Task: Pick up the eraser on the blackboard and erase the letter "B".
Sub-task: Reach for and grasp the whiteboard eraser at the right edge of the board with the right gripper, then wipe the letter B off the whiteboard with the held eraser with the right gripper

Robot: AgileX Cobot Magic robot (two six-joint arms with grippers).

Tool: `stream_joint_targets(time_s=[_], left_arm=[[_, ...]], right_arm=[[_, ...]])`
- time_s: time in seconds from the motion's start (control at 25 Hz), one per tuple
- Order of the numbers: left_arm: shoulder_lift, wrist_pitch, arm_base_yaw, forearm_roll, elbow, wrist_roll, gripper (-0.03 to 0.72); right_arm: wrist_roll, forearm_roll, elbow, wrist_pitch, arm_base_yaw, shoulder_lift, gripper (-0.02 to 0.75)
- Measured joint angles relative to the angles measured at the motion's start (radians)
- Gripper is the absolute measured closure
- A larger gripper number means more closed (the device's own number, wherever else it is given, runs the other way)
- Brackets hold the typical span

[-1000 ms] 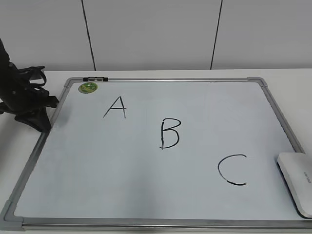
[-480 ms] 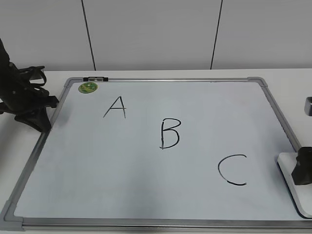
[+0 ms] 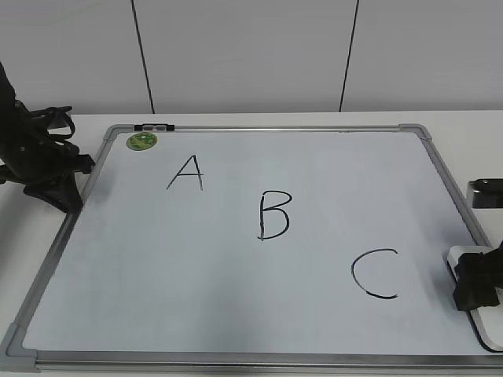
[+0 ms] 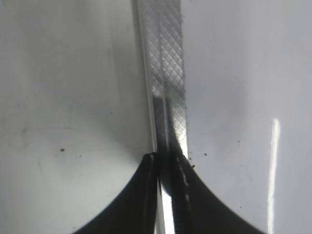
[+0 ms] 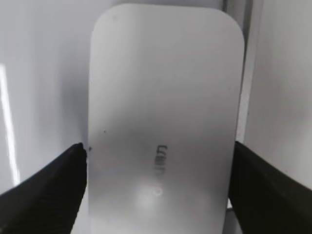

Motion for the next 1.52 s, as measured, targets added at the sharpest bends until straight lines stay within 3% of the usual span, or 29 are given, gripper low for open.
stream_joint_targets(time_s=[0.08, 0.28, 0.52, 0.92, 1.24, 1.52], left_arm=[[0.0, 0.0, 0.0, 0.0, 0.0, 0.0, 0.653], [0.0, 0.0, 0.0, 0.0, 0.0, 0.0, 0.653], [0.0, 0.0, 0.0, 0.0, 0.0, 0.0, 0.653], [0.0, 0.0, 0.0, 0.0, 0.0, 0.0, 0.653], [0.0, 0.002, 0.0, -0.001, 0.0, 0.0, 0.653], [0.0, 0.002, 0.0, -0.002, 0.0, 0.0, 0.653]], right_arm=[[0.0, 0.0, -0.002, -0.003, 0.0, 0.018, 0.087], [0.004, -0.003, -0.009, -0.003, 0.0, 0.031, 0.202], [0.006, -0.003, -0.02, 0.016, 0.0, 0.031, 0.206], [0.008, -0.036, -0.202, 0.258, 0.009, -0.05, 0.206], [-0.031, -0.048, -0.448, 0.412, 0.175, -0.032, 0.206], [-0.037, -0.048, -0.671, 0.477, 0.317, 0.147, 0.207]])
